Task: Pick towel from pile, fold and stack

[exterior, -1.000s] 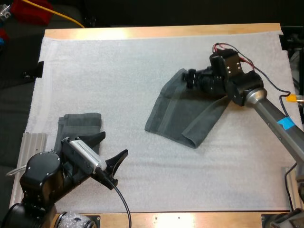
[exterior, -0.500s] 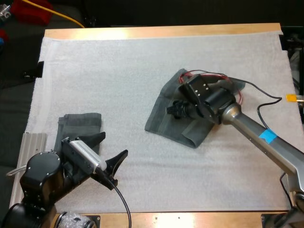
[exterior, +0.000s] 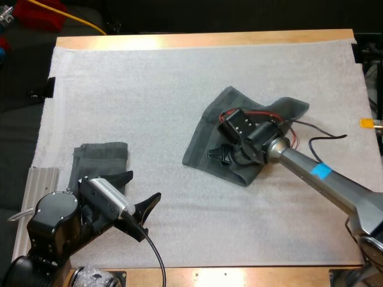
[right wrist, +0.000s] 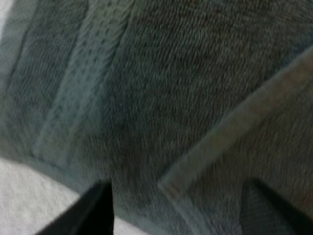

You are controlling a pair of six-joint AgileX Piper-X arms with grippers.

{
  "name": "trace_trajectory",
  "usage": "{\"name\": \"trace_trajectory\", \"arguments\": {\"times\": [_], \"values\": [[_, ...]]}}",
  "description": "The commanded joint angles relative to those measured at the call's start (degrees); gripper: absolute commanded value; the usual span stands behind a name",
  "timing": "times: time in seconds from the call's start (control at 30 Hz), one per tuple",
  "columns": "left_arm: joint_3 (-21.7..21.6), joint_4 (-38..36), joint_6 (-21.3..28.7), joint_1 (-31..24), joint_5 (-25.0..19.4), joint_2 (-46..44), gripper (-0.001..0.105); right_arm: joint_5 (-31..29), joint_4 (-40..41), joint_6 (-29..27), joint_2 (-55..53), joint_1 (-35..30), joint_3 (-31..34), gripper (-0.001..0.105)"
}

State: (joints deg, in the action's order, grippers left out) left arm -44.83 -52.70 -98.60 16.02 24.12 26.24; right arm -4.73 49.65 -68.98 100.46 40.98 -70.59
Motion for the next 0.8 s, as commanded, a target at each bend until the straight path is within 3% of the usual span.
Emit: {"name": "trace_trajectory", "arguments": {"times": [0.0, 0.6, 0.77], "values": [[-0.3, -0.1, -0.5, 0.3, 0.1, 0.2, 0.069, 0.6, 0.5, 0.3, 0.8, 0.3, 0.1, 0.054], [-0.3, -0.1, -0.5, 0.3, 0.1, 0.2, 0.069, 0.6, 0.5, 1.2, 7.8, 0.4, 0.1, 0.053], [-0.3, -0.1, -0.5, 0.3, 0.1, 0.2, 0.069, 0.2, 0.5, 1.2, 8.3, 0.4, 0.1, 0.03]]}}
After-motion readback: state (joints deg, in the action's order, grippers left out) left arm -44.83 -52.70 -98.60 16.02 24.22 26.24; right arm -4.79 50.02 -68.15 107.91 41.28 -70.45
